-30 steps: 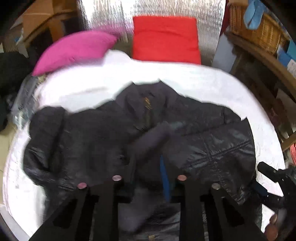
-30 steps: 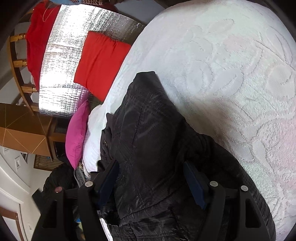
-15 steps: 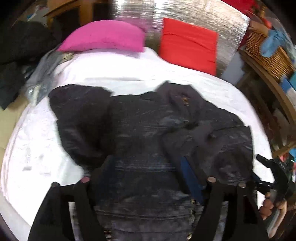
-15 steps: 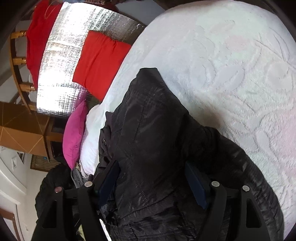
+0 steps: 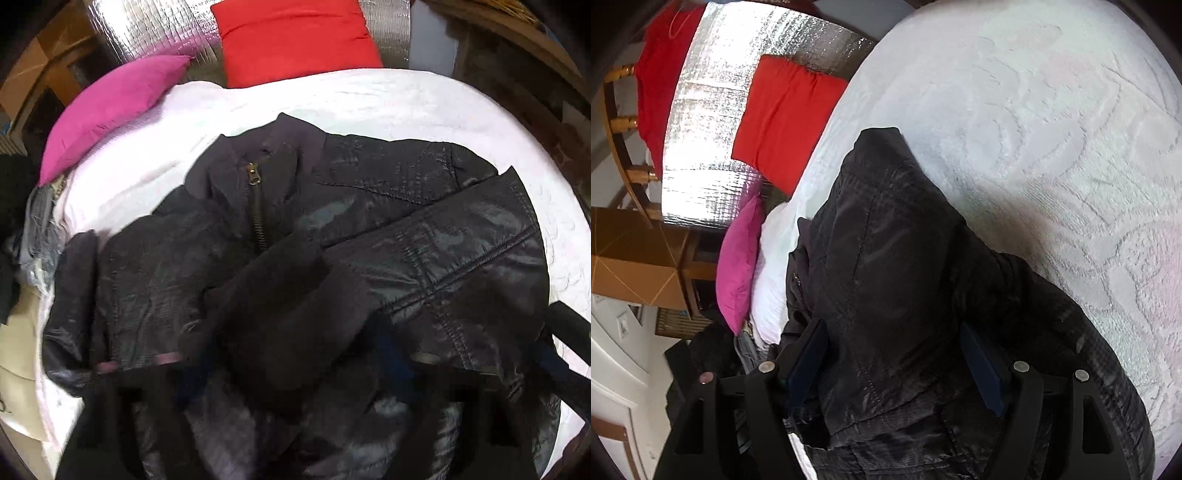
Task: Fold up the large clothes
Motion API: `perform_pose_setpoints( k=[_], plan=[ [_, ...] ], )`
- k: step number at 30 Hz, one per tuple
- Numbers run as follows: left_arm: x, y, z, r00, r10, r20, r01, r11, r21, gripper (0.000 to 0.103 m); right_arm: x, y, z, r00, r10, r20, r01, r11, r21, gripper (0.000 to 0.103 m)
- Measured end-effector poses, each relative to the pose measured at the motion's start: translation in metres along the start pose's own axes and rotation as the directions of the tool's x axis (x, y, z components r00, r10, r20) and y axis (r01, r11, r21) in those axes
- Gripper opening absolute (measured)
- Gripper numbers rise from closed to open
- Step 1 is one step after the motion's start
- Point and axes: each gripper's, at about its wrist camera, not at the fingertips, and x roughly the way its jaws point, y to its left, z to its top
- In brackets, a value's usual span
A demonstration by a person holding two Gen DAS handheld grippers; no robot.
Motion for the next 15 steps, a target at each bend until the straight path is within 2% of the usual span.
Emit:
perform_pose_setpoints(
  k=[1, 3, 5, 7, 9, 12, 15],
  plan=[
    [-0.001, 0.005, -0.001, 1.000, -0.030, 0.004, 0.030, 0.999, -0.020, 0.031, 0.000, 0.001, 0.000, 1.000, -0.003, 0.000, 0.003, 1.000, -0.006, 0.078],
    [-0.011, 0.015, -0.003, 0.997, -0.068, 0.039, 0.070, 0.996, -0.049, 0.023, 0.001, 0.003, -0.001, 1.000, -0.013, 0.001, 0.013, 1.000, -0.023, 0.078],
    [-0.034, 0.030, -0.007, 0.992, -0.064, 0.113, 0.068, 0.997, -0.040, 0.016, 0.001, 0.004, -0.002, 1.000, -0.015, 0.003, 0.015, 0.999, -0.029, 0.078],
    [-0.056, 0.048, -0.011, 0.984, -0.063, 0.168, 0.071, 0.997, -0.041, 0.014, 0.000, 0.003, -0.002, 1.000, -0.011, 0.006, 0.011, 1.000, -0.027, 0.078],
    [-0.071, 0.069, -0.016, 0.979, -0.068, 0.191, 0.080, 0.995, -0.057, 0.014, -0.001, 0.002, -0.002, 1.000, -0.009, 0.008, 0.009, 1.000, -0.025, 0.078],
    [-0.090, 0.114, -0.031, 0.978, -0.101, 0.183, 0.120, 0.988, -0.098, 0.014, 0.000, 0.003, -0.004, 1.000, -0.016, 0.018, 0.017, 0.999, -0.028, 0.078],
    [-0.093, 0.149, -0.050, 0.981, -0.107, 0.161, 0.130, 0.982, -0.137, 0.018, 0.000, 0.005, -0.006, 0.999, -0.028, 0.025, 0.029, 0.999, -0.040, 0.078]
  ],
)
